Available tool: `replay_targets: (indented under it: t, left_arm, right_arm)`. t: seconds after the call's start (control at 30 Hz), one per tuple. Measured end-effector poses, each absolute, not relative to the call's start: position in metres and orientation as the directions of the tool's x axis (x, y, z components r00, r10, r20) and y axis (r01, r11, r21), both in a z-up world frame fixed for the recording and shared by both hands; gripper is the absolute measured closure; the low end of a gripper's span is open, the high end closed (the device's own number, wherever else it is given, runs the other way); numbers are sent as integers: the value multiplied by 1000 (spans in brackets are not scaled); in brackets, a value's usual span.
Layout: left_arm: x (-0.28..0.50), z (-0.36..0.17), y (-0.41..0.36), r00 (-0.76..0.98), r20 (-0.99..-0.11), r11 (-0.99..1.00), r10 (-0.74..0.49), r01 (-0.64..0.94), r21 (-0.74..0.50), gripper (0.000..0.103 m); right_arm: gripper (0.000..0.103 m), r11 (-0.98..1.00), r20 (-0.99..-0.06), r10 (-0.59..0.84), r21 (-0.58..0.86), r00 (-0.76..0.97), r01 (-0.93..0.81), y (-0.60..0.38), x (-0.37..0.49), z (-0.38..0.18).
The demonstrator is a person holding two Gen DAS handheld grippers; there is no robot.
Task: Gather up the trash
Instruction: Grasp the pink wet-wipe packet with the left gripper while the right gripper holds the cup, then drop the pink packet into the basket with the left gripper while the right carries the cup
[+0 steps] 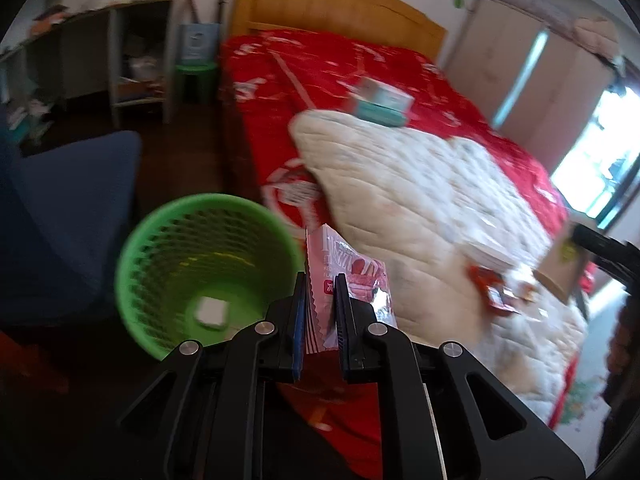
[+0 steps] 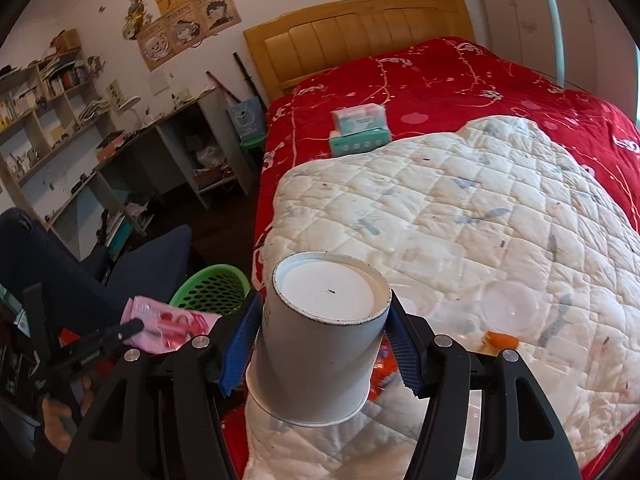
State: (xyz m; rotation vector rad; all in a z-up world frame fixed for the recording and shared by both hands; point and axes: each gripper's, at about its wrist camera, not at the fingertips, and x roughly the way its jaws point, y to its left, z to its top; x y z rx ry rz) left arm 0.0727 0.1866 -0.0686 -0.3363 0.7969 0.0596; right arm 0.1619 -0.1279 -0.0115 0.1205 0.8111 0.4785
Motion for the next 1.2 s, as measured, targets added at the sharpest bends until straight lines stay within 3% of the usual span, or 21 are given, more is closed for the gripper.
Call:
replay_targets:
  t: [0.2, 0.43, 0.57, 0.7, 1.03, 1.2]
  left_arm:
    - [86, -83, 228, 670, -739, 935, 75, -304, -181, 90]
    - [99, -109, 254, 626, -771, 917, 118, -366, -157, 88]
    - [99, -121, 266, 606, -785, 904, 131, -398, -157, 66]
    - [88, -122, 269, 609, -785, 892, 118, -412, -186, 65]
    - [41, -107, 274, 637, -757, 861, 145, -458, -220, 44]
    - [22, -107, 279, 629, -756, 850, 178, -486, -204, 41]
  right_arm:
    - [44, 875, -679, 472, 280, 562, -396, -103, 167, -15]
    - [44, 860, -696, 487, 279, 527, -427, -76, 171, -23]
    - [44, 852, -702, 495, 277, 513, -444, -63, 173, -24]
    - [44, 841, -707, 506, 276, 494, -465, -48, 174, -27]
    - [44, 799, -727, 544, 297, 418, -523, 6, 180, -44]
    - [44, 779, -744, 550, 294, 379, -553, 45, 184, -56]
